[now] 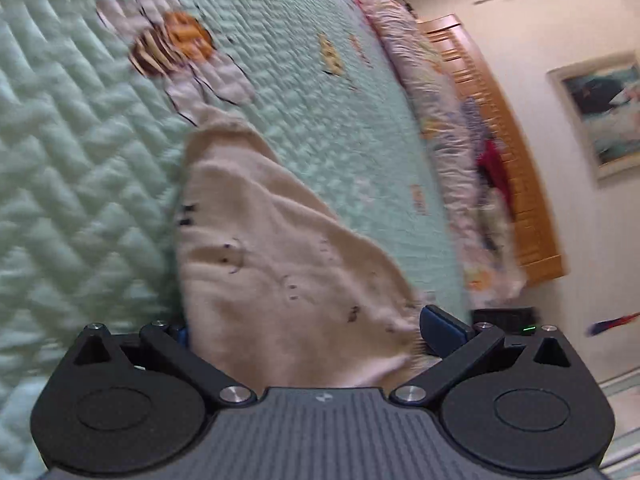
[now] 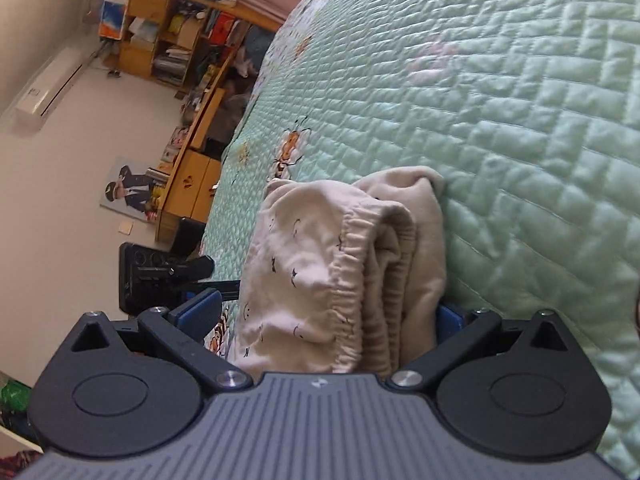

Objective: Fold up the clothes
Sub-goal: 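Grasp the folded pants bundle with the right gripper and lift it, then carry the pants with the right gripper onto the clothes pile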

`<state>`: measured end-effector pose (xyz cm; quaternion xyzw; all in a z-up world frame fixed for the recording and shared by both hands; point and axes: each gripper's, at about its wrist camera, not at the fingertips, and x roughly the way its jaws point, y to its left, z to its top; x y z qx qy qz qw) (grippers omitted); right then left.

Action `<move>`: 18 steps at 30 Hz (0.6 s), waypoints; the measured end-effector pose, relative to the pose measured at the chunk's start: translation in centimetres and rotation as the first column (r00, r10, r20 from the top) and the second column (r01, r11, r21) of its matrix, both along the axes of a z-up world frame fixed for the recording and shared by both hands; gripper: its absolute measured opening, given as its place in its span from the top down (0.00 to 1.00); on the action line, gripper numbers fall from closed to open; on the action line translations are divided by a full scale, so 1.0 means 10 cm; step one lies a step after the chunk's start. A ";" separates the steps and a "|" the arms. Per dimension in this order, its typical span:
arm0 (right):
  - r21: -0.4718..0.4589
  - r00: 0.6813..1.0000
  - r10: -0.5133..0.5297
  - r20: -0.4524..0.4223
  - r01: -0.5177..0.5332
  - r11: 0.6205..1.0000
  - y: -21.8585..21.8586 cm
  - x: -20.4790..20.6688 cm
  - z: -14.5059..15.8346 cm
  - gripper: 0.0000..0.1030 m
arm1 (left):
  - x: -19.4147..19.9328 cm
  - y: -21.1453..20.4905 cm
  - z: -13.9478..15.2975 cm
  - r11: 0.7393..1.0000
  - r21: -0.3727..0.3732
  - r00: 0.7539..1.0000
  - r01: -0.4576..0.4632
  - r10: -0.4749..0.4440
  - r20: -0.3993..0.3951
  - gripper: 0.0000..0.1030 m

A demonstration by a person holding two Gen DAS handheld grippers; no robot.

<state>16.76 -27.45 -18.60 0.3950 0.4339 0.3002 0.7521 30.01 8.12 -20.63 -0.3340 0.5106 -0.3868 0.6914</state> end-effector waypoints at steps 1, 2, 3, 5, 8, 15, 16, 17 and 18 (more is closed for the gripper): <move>-0.002 1.000 0.002 0.009 -0.002 1.000 0.00 -0.01 0.01 0.00 | 0.00 -0.02 -0.02 1.000 -0.016 1.000 0.005 -0.005 0.005 0.01; -0.005 1.000 0.004 0.018 -0.004 1.000 0.00 -0.01 0.01 0.00 | 0.00 -0.04 -0.03 1.000 -0.023 1.000 0.010 -0.010 0.017 0.01; -0.008 1.000 0.006 0.027 -0.006 1.000 0.00 -0.02 0.02 0.00 | -0.02 -0.07 -0.03 1.000 -0.020 0.999 0.017 -0.017 0.038 0.01; -0.013 0.999 0.010 0.045 -0.010 1.000 0.00 -0.03 0.03 0.02 | -0.10 -0.13 0.01 0.999 0.022 0.996 0.026 -0.028 0.086 0.01; -0.048 0.999 -0.015 0.042 0.017 0.999 -0.03 -0.09 0.03 0.24 | -0.19 -0.25 0.13 0.991 0.137 0.993 -0.001 -0.015 0.118 0.07; -0.041 0.993 -0.116 0.035 0.118 0.992 -0.06 -0.32 0.03 0.72 | -0.47 -0.44 0.51 0.895 0.423 0.975 -0.143 0.055 0.215 0.78; -0.019 0.991 -0.125 0.045 0.126 0.992 -0.07 -0.38 0.06 0.72 | -0.53 -0.46 0.57 0.888 0.431 0.971 -0.161 0.064 0.231 0.79; 0.009 0.990 -0.134 0.054 0.134 0.991 -0.08 -0.44 0.09 0.72 | -0.60 -0.49 0.65 0.884 0.434 0.966 -0.175 0.070 0.249 0.79; 0.037 0.988 -0.143 0.062 0.141 0.989 -0.09 -0.50 0.12 0.72 | -0.67 -0.53 0.75 0.885 0.427 0.961 -0.184 0.071 0.268 0.80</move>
